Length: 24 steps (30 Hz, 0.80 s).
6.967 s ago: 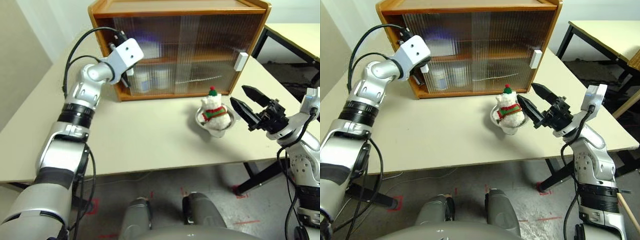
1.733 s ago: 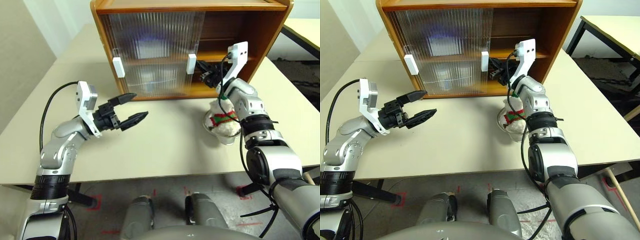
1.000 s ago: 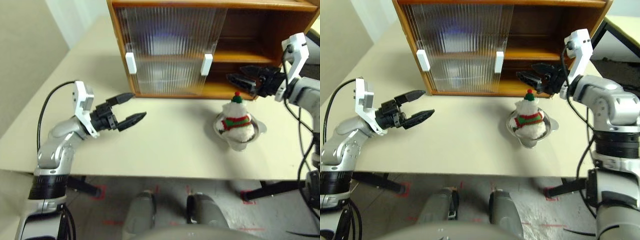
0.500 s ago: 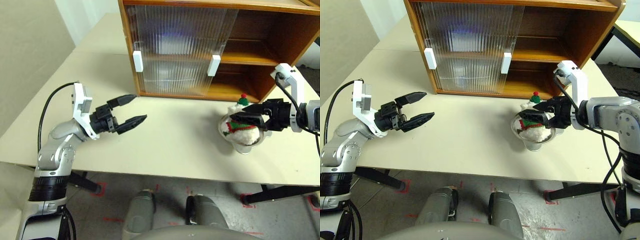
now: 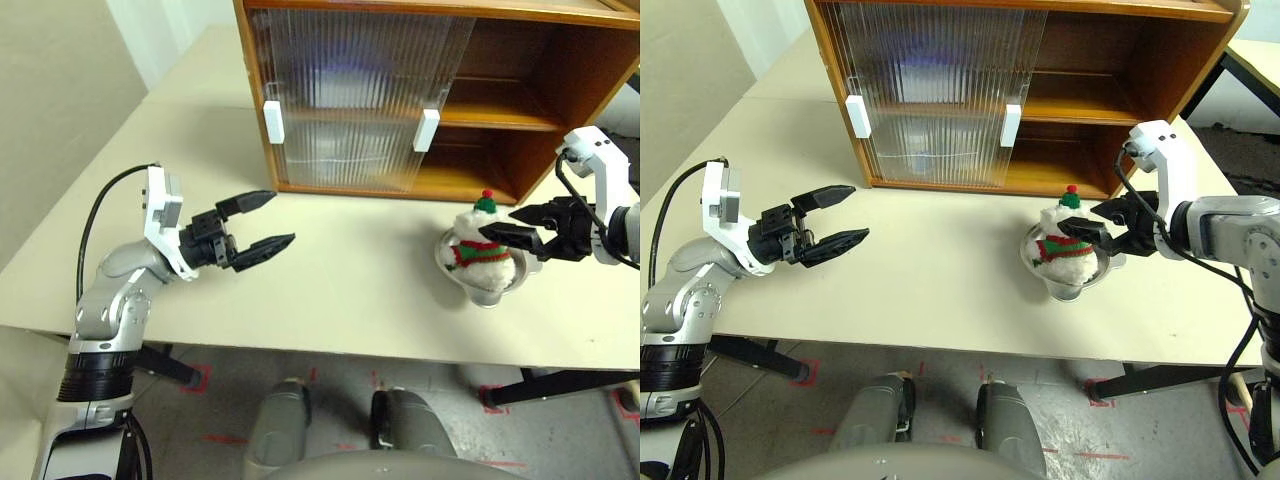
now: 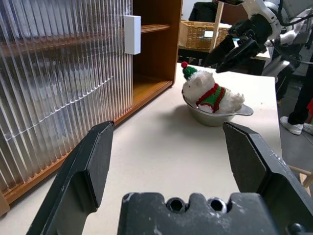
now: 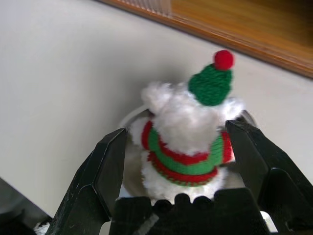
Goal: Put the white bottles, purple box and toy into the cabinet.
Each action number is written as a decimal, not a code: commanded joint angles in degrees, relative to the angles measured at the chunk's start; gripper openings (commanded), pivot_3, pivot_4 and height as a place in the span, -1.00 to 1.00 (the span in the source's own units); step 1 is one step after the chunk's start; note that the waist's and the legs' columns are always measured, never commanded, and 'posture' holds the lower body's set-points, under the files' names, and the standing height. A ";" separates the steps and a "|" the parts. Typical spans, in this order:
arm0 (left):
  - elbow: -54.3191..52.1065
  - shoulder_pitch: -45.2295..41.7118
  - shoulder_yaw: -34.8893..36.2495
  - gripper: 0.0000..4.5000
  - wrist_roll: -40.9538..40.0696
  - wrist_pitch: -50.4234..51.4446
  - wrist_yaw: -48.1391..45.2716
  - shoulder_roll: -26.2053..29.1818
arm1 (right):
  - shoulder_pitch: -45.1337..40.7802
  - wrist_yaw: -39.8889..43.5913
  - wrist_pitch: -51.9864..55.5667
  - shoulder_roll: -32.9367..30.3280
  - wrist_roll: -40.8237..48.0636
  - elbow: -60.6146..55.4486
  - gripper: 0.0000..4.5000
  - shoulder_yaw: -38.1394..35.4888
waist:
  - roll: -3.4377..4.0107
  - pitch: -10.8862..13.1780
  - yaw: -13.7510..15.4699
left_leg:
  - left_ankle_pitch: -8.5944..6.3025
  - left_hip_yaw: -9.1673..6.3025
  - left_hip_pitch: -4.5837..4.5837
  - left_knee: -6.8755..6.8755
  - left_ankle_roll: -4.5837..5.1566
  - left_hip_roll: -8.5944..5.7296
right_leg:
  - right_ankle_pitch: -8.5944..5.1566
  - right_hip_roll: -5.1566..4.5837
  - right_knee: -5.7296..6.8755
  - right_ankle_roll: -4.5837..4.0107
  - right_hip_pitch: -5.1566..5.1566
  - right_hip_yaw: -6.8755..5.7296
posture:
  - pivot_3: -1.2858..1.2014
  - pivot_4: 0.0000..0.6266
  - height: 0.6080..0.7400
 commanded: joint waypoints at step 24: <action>-0.10 -1.22 0.75 1.00 -0.21 -1.67 -0.38 0.34 | 1.29 4.06 -11.09 -0.46 -4.89 6.72 -0.99 5.25 | -0.05 0.02 0.06 | 0.01 -0.05 0.00 0.09 0.01 0.00 | 0.06 0.02 0.01 0.09 0.07 -0.05 | 0.17 -0.87 1.00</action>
